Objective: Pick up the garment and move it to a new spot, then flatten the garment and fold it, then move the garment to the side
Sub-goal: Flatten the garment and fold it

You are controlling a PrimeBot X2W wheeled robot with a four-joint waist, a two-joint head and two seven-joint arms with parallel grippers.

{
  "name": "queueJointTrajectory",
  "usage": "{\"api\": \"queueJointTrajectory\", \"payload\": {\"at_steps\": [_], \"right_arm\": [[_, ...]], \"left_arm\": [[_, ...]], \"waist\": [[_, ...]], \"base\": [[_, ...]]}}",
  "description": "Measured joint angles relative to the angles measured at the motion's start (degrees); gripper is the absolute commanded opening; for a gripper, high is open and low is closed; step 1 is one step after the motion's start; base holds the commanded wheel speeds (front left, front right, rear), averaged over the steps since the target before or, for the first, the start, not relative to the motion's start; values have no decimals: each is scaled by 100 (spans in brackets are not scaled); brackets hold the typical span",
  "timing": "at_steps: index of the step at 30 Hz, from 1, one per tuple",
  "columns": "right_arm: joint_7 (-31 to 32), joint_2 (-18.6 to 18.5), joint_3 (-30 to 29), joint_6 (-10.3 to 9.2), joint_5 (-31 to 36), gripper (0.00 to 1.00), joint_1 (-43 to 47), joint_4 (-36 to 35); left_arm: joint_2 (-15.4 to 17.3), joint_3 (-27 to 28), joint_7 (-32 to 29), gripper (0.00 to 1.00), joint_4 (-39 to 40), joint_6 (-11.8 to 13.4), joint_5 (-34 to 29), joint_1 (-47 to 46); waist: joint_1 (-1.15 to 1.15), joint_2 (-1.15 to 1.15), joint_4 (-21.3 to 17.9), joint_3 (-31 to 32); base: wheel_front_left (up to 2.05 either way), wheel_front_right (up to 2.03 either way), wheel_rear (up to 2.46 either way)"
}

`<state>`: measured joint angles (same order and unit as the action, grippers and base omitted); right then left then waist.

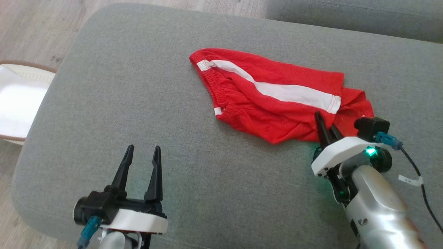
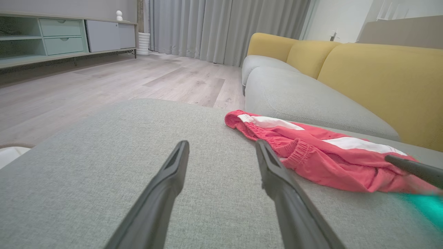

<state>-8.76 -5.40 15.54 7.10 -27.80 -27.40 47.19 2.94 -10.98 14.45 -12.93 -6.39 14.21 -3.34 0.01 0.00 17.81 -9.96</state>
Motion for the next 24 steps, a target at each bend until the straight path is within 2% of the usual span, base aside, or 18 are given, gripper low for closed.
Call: {"api": "queueJointTrajectory", "payload": {"at_steps": [7,14,24], "right_arm": [[-408,-124,315,0,-56,0,-60,-256],[-432,-301,198,0,-49,0,-205,-649],[712,-447,-158,0,338,0,-937,-719]], "left_arm": [[-2,-13,0,100,-26,0,1,1],[-2,-66,0,100,-80,-8,1,16],[-4,-254,0,100,-82,-15,152,5]], "waist": [[-1,0,-140,153],[-1,0,-256,324],[0,0,-87,152]], "base": [[0,0,0],[0,0,0],[0,0,0]]}}
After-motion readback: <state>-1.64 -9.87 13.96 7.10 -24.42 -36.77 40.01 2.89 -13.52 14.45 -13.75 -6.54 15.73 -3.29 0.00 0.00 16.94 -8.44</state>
